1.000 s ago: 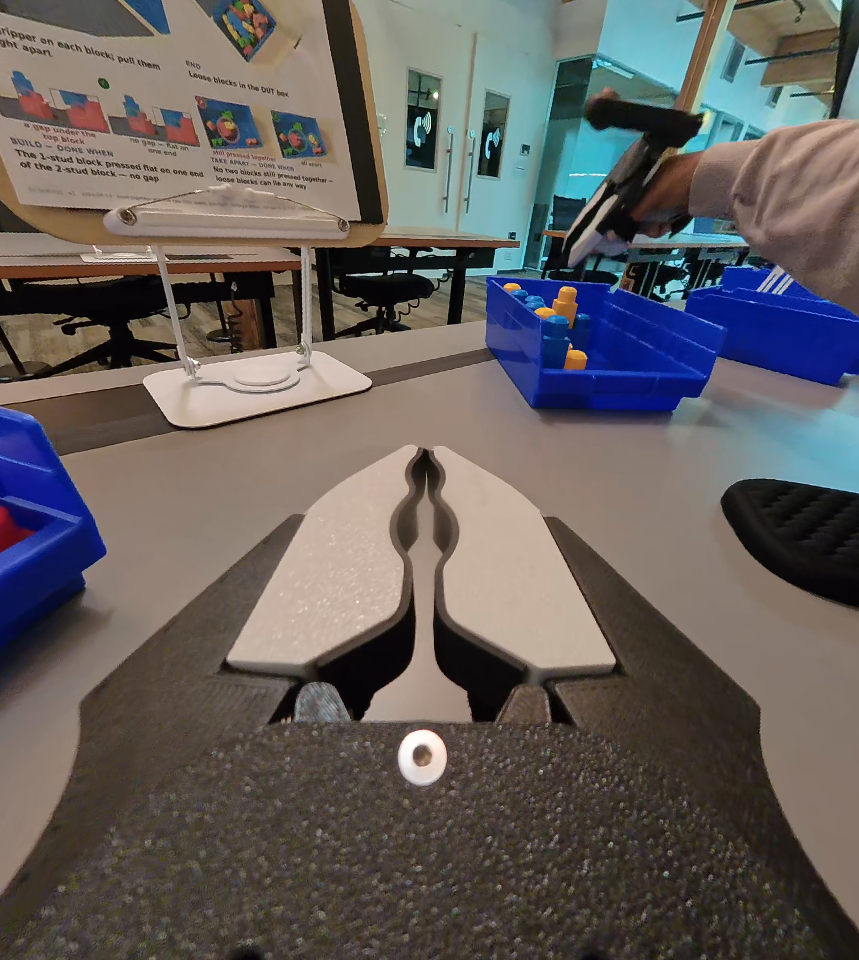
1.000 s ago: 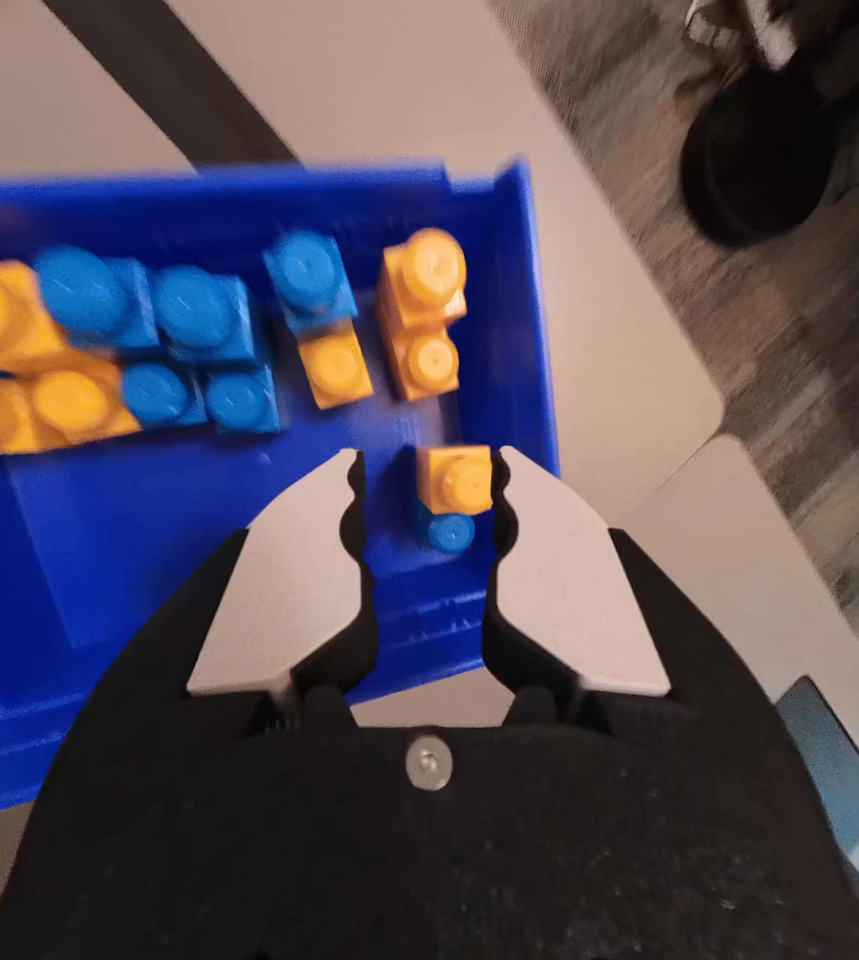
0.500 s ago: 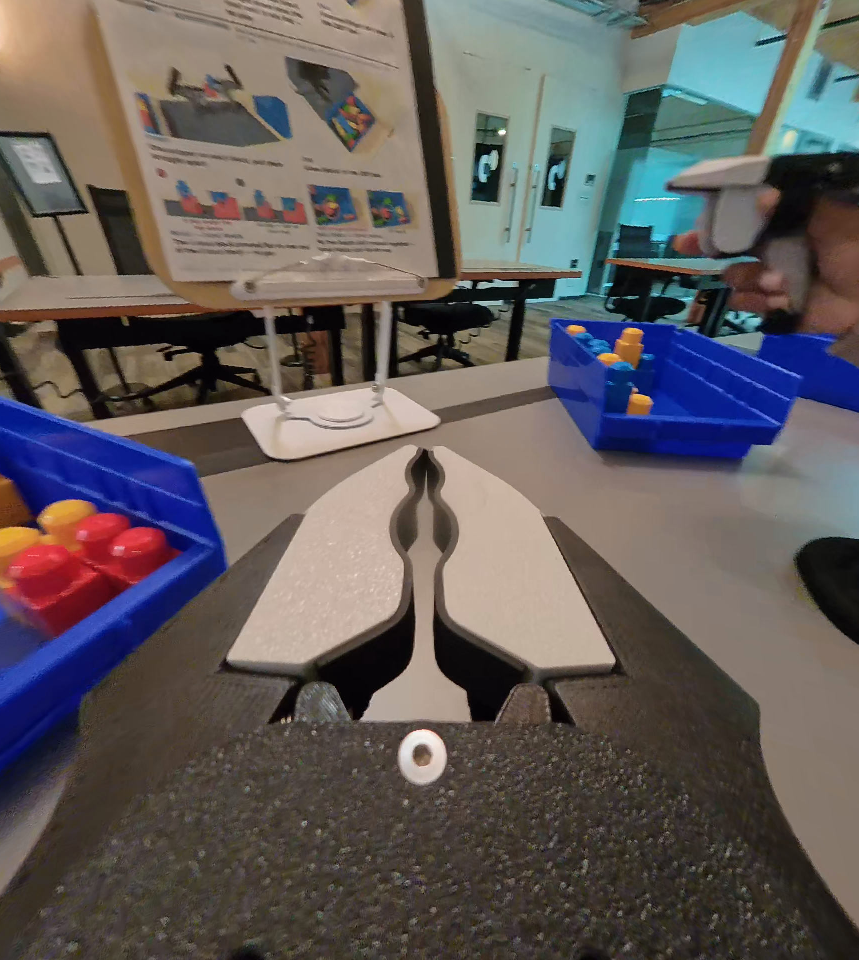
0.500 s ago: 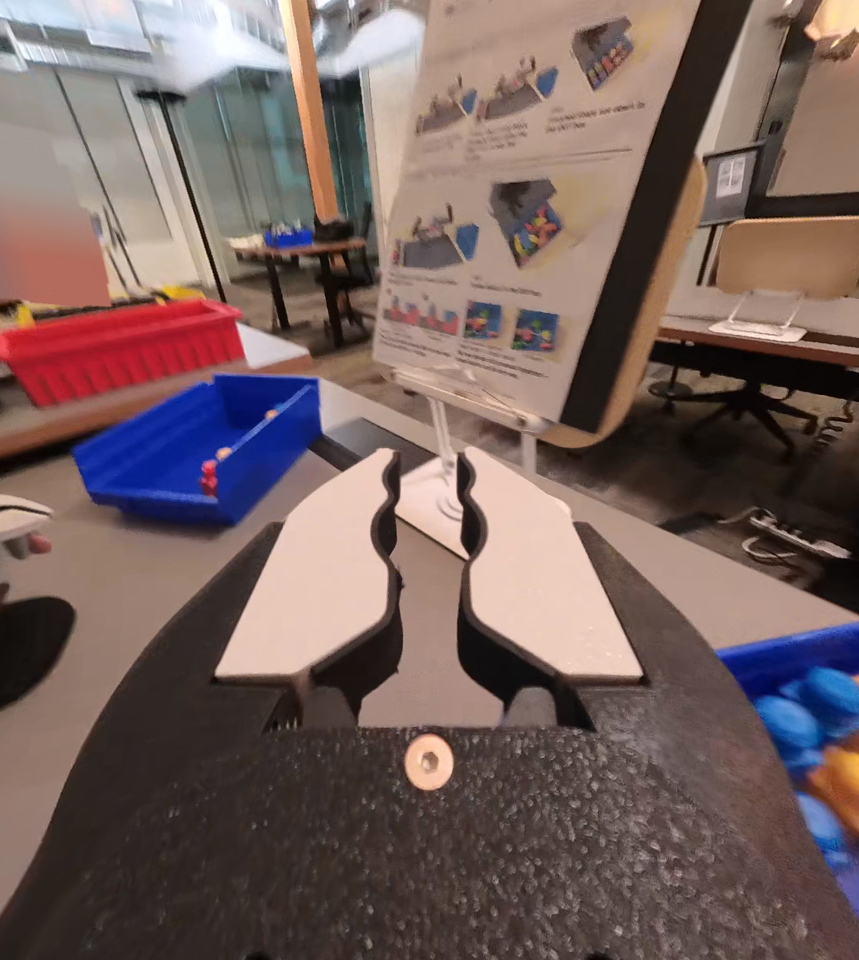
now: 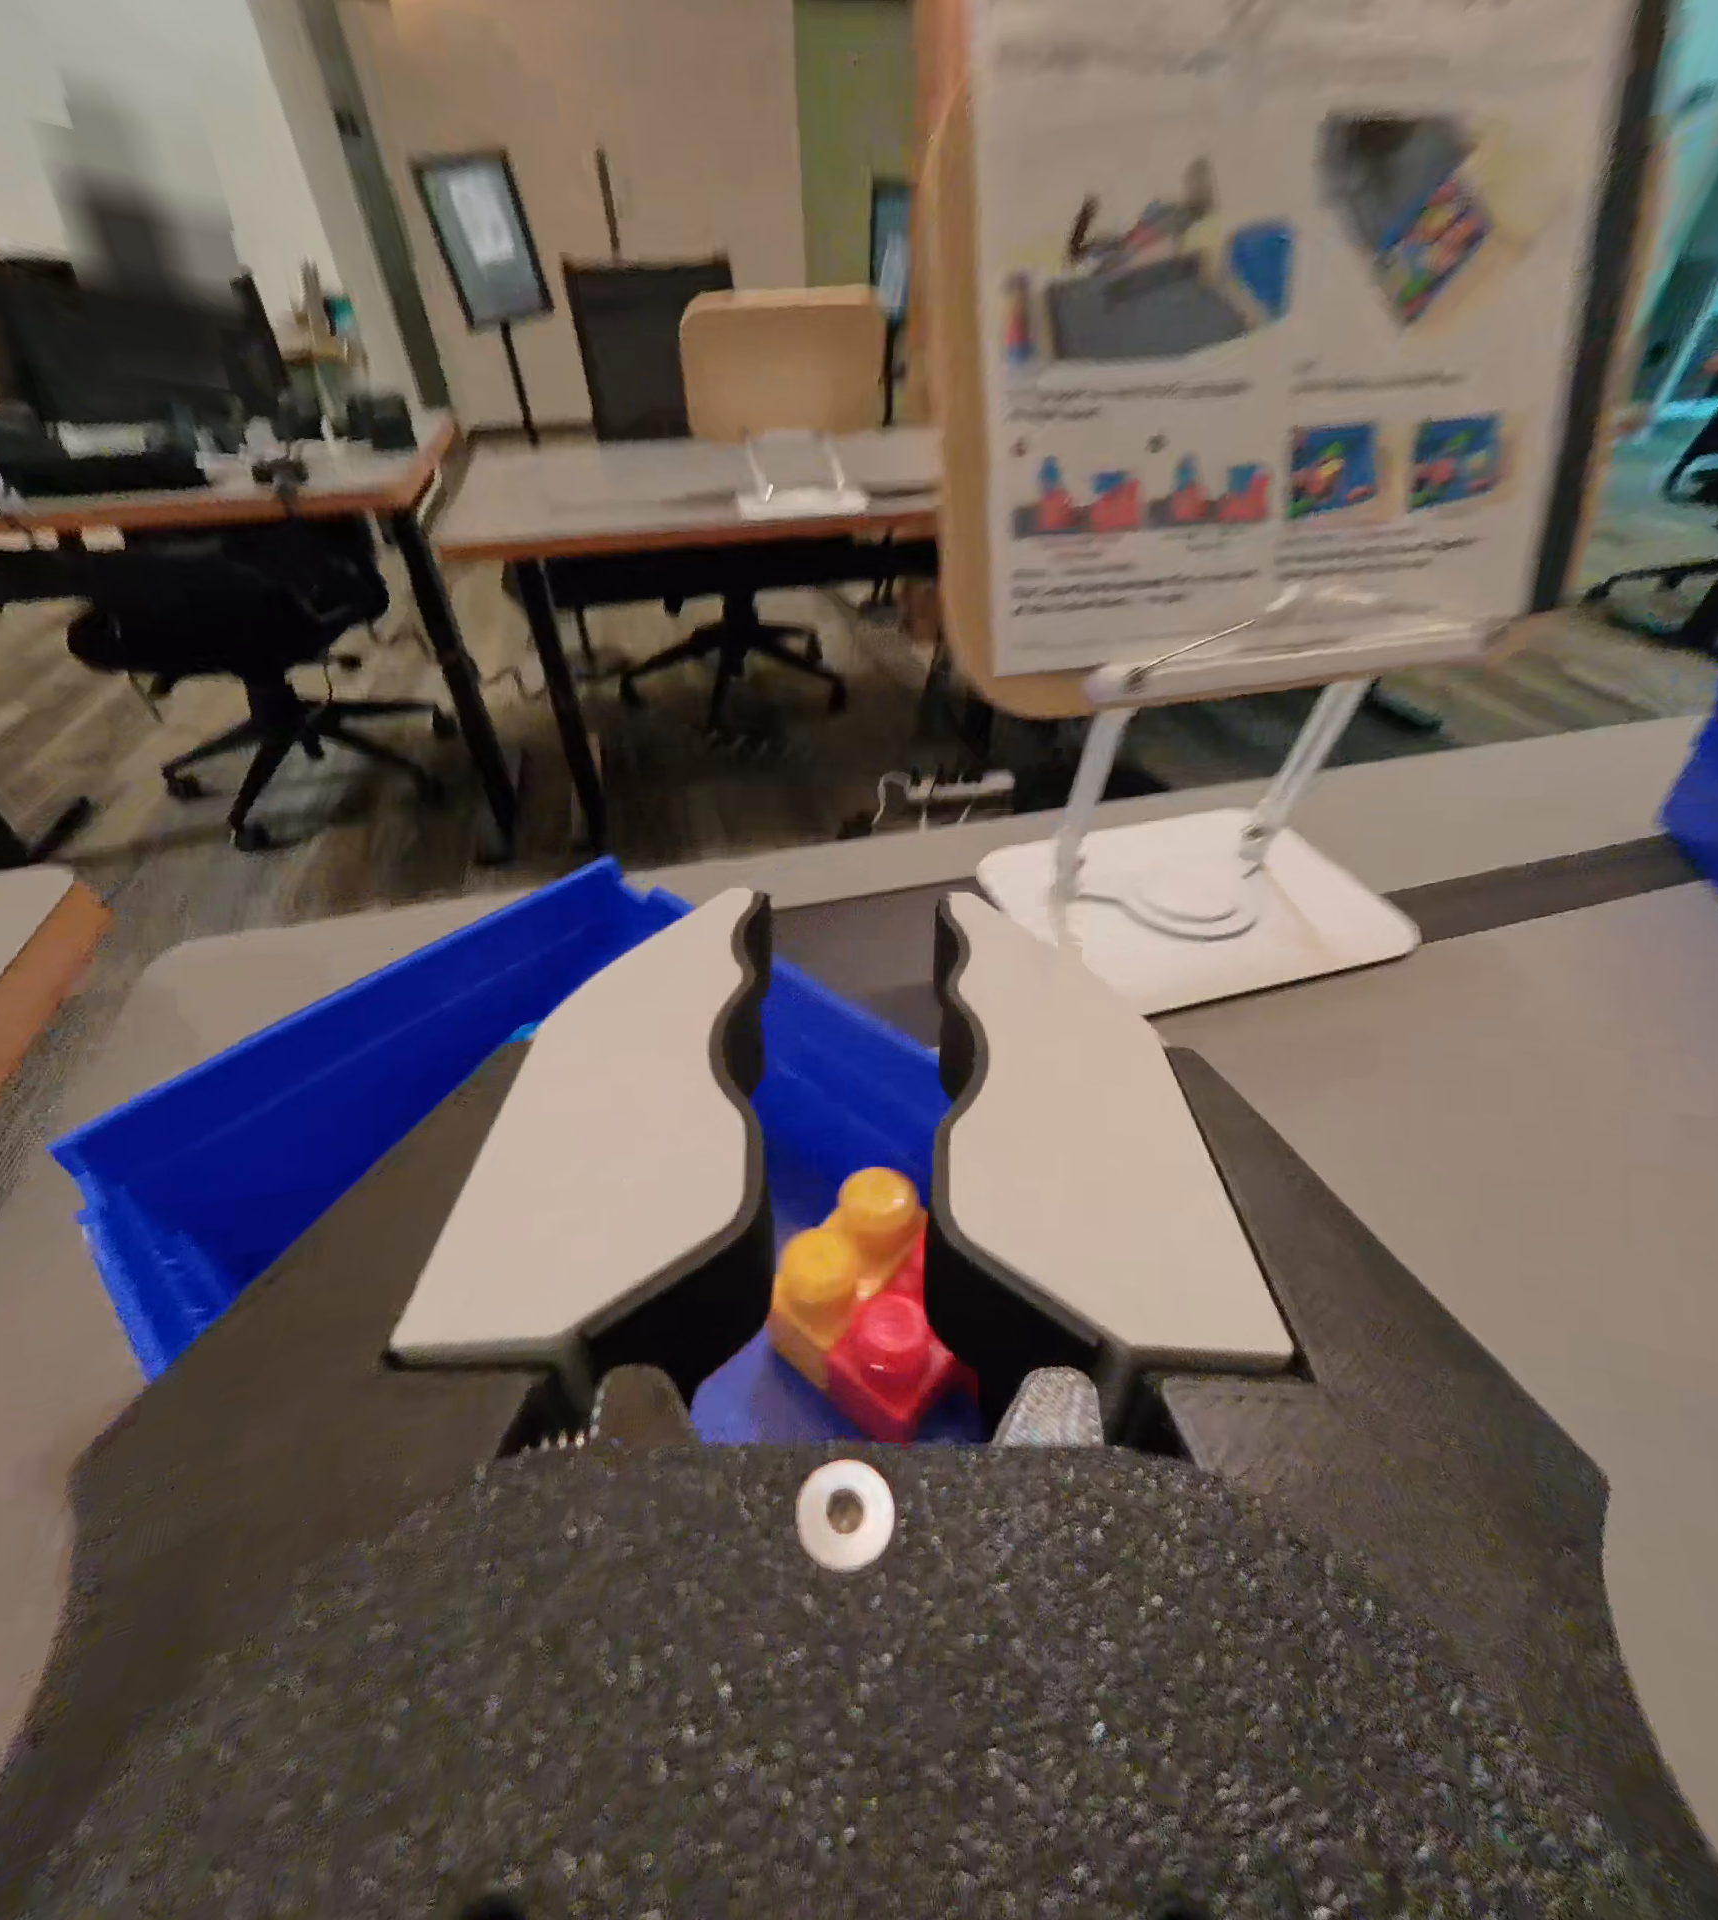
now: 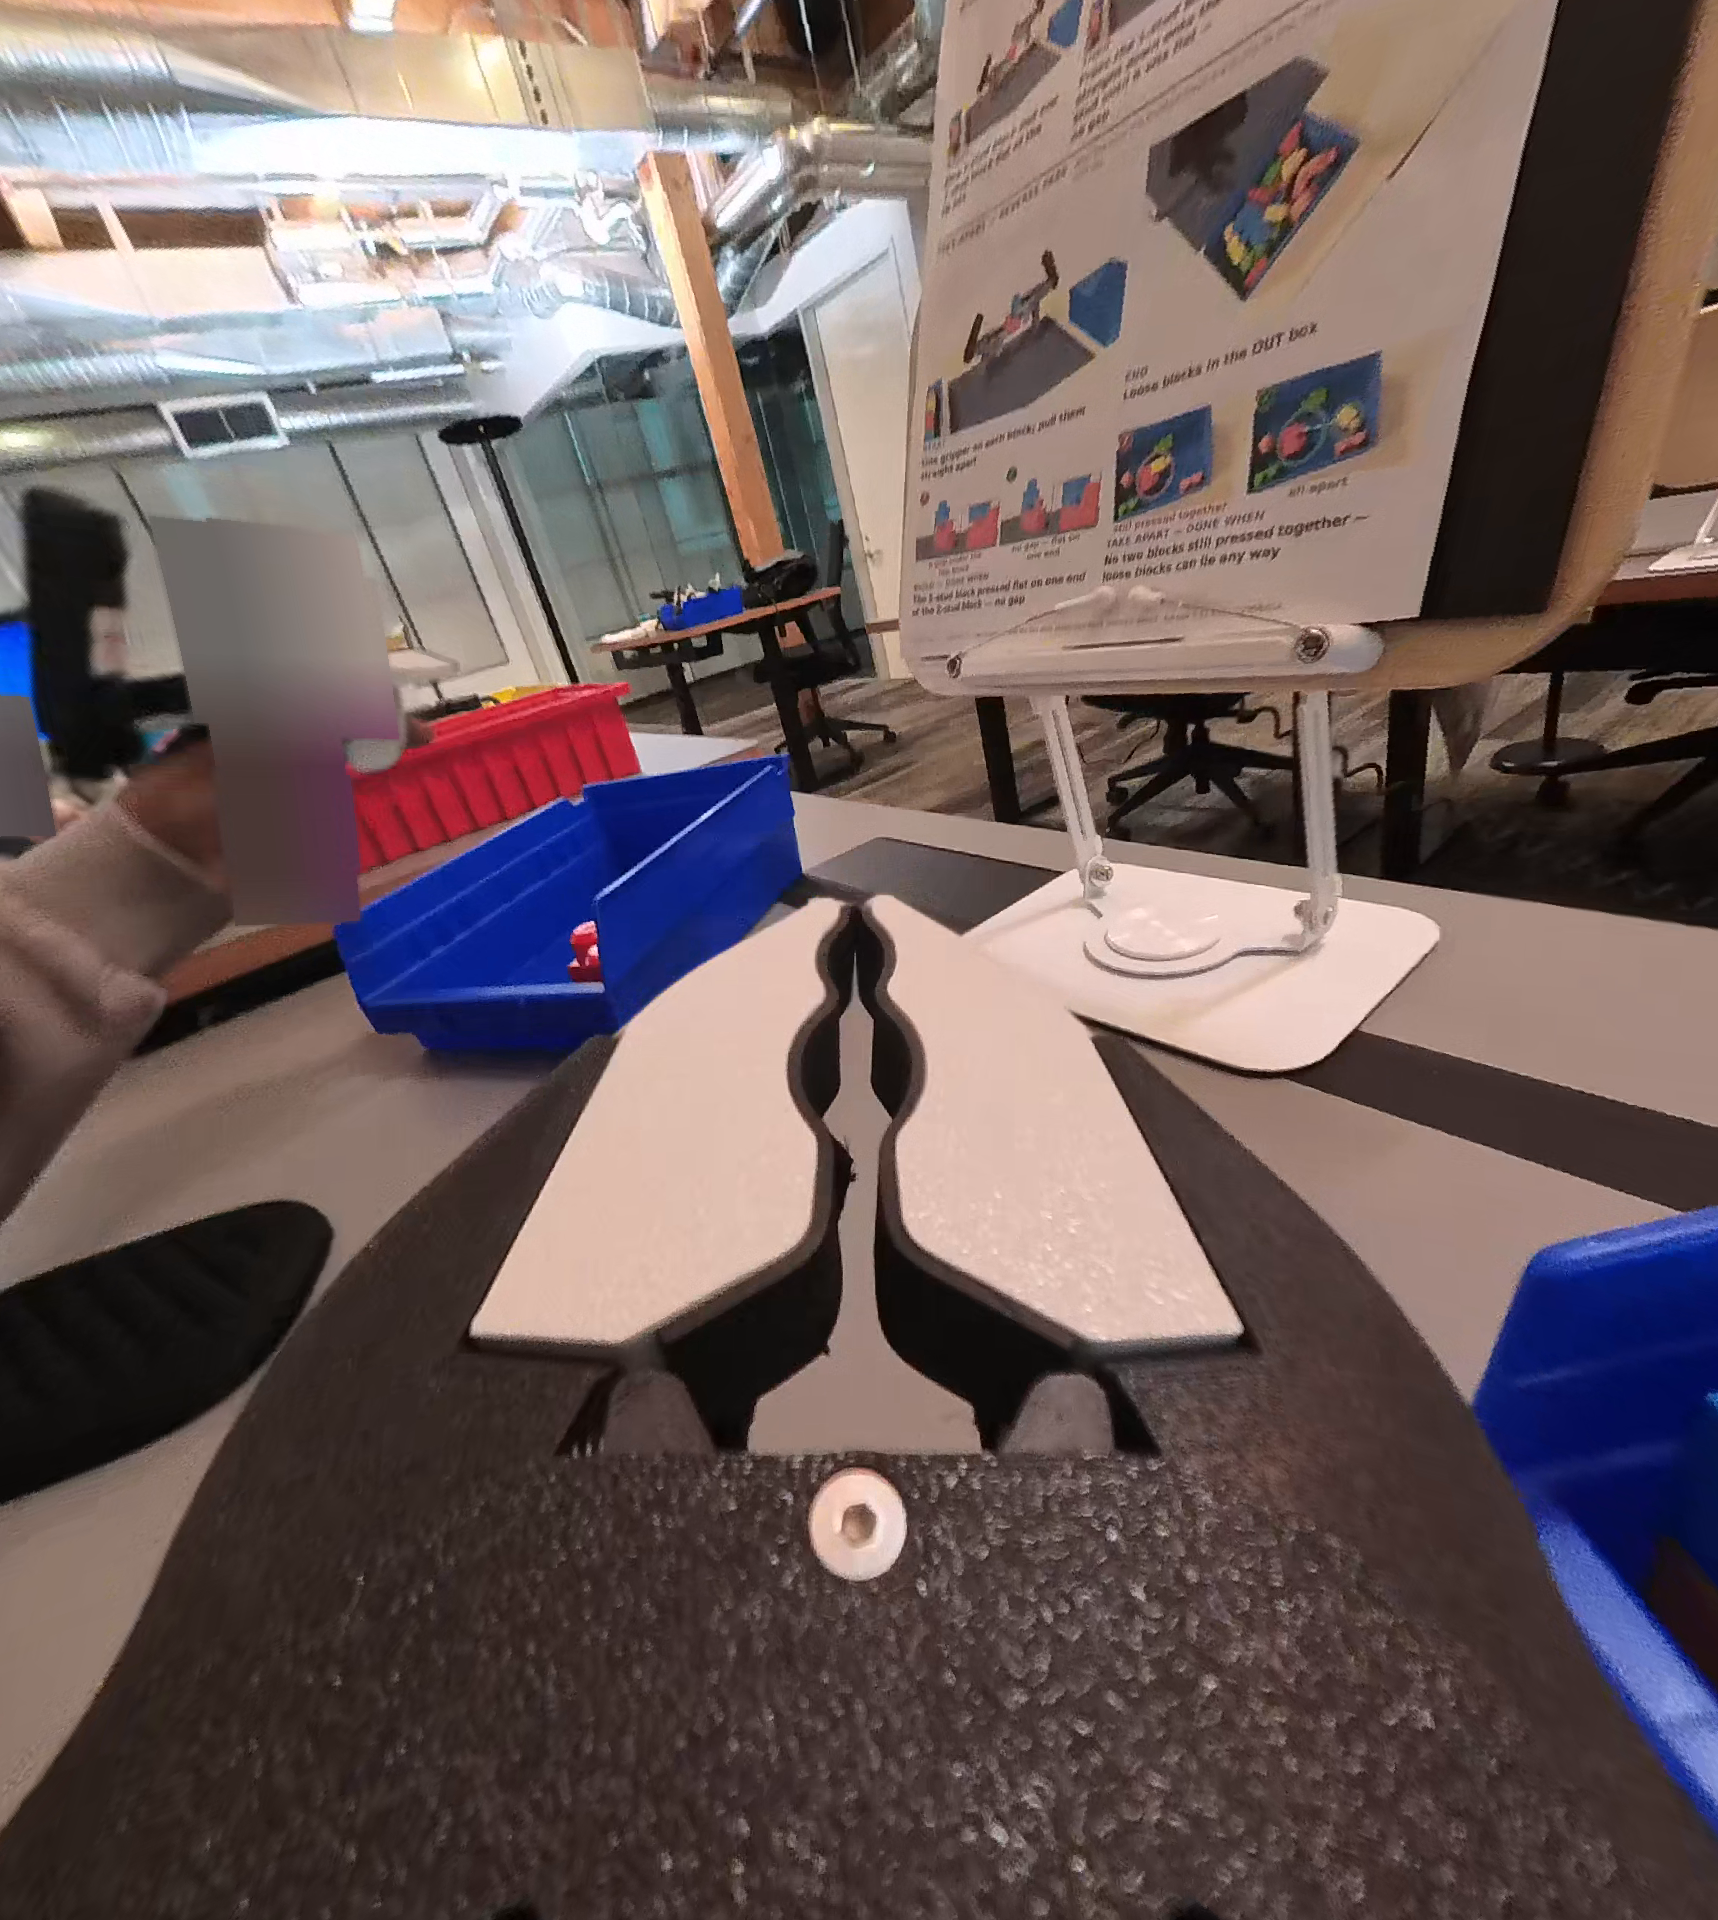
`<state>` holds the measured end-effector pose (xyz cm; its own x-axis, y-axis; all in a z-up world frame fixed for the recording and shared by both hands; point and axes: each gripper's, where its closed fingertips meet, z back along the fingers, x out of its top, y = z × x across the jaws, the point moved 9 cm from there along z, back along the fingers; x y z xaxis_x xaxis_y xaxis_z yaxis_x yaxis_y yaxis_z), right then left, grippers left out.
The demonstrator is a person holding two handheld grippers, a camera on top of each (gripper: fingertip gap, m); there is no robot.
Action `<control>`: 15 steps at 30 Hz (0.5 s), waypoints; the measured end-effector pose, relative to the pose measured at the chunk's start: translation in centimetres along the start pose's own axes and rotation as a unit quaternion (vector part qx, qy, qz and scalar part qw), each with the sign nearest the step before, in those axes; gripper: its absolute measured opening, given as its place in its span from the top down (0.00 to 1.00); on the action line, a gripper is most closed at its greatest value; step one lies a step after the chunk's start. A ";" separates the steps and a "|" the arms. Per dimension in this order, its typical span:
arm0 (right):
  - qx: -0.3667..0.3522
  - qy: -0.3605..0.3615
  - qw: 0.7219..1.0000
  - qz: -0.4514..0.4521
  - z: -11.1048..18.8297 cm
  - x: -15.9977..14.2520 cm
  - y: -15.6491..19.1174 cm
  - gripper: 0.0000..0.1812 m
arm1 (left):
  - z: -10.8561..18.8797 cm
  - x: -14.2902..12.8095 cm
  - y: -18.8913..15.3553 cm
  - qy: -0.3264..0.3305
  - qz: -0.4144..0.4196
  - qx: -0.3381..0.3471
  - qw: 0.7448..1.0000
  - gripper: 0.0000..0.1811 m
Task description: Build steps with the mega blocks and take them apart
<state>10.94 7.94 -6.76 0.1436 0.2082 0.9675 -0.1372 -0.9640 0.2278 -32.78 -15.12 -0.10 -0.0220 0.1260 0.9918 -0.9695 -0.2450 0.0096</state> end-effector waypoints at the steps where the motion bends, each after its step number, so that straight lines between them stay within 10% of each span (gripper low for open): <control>1: 0.000 0.002 1.000 0.005 0.0 -0.2 0.0 1.00 | -1.4 -0.2 1.1 0.023 0.002 0.010 1.000 0.83; 15: 0.050 0.030 0.998 0.022 0.2 -1.1 0.4 1.00 | -14.4 -11.1 9.1 0.286 -0.004 0.163 0.944 0.80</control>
<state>10.97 7.26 -7.74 0.0806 0.1717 0.9818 -0.0423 -0.9836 0.1755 -44.88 -4.91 -12.88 -0.2328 0.6054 0.7611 -0.8460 -0.5121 0.1486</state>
